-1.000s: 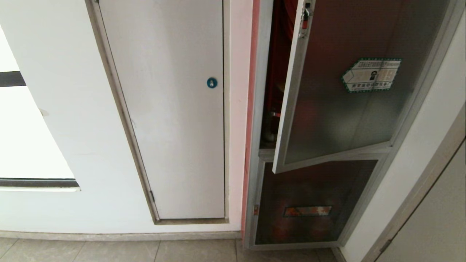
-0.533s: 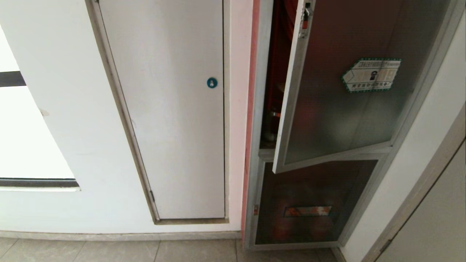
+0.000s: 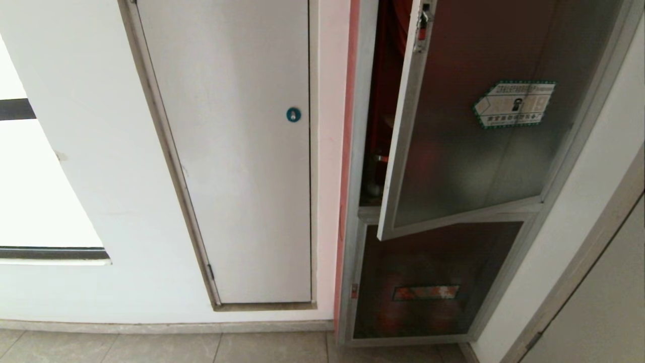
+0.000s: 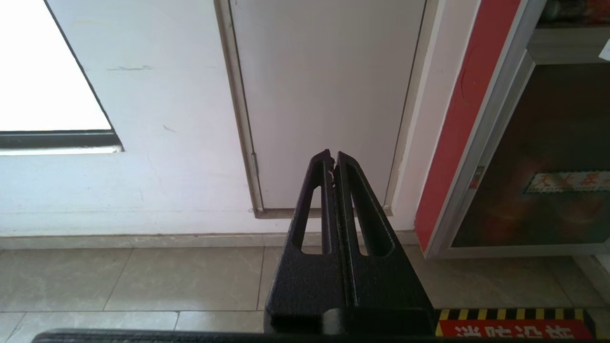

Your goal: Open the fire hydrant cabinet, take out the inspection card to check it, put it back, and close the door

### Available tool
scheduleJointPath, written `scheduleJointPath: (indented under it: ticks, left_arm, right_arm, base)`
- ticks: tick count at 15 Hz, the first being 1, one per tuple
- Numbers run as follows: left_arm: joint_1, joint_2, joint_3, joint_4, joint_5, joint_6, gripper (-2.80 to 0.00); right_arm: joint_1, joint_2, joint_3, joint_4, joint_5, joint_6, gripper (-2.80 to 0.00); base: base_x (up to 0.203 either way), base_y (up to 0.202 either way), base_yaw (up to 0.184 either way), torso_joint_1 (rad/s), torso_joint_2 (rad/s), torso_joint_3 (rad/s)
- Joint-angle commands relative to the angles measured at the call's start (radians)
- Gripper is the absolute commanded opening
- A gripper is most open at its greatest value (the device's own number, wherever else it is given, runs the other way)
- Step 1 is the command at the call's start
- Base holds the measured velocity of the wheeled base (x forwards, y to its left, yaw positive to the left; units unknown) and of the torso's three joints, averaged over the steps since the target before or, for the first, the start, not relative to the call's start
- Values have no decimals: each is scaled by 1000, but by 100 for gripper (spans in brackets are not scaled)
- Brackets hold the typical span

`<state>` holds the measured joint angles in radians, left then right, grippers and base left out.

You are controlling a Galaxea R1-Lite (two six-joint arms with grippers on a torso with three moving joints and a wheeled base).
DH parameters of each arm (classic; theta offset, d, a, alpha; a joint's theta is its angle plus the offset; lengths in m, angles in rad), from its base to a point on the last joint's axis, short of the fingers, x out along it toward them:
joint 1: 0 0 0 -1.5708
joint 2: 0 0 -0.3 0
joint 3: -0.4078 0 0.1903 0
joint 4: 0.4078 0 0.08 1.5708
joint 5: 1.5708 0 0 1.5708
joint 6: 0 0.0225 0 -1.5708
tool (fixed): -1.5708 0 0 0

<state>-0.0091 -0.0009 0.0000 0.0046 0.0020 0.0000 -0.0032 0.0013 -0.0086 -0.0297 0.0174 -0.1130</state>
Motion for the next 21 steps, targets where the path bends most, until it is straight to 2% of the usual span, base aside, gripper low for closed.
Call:
scheduleJointPath:
  ticks: [1, 5, 10, 21]
  left_arm:
    - [0, 1, 0, 0, 1, 0, -280]
    - [0, 1, 0, 0, 0, 0, -280]
    - [0, 1, -1, 0, 1, 0, -280]
    - [0, 1, -1, 0, 0, 2, -280]
  right_arm:
    - [0, 0, 10, 27, 9, -2, -280]
    - [0, 0, 7, 47, 33, 13, -280]
    - [0, 0, 8, 38, 21, 92, -280]
    - [0, 0, 9, 35, 21, 92, -280]
  base:
    - [0, 0, 0, 0, 0, 0]
    - [0, 0, 0, 0, 0, 0]
    - [0, 0, 0, 0, 0, 0]
    - [0, 0, 0, 0, 0, 0]
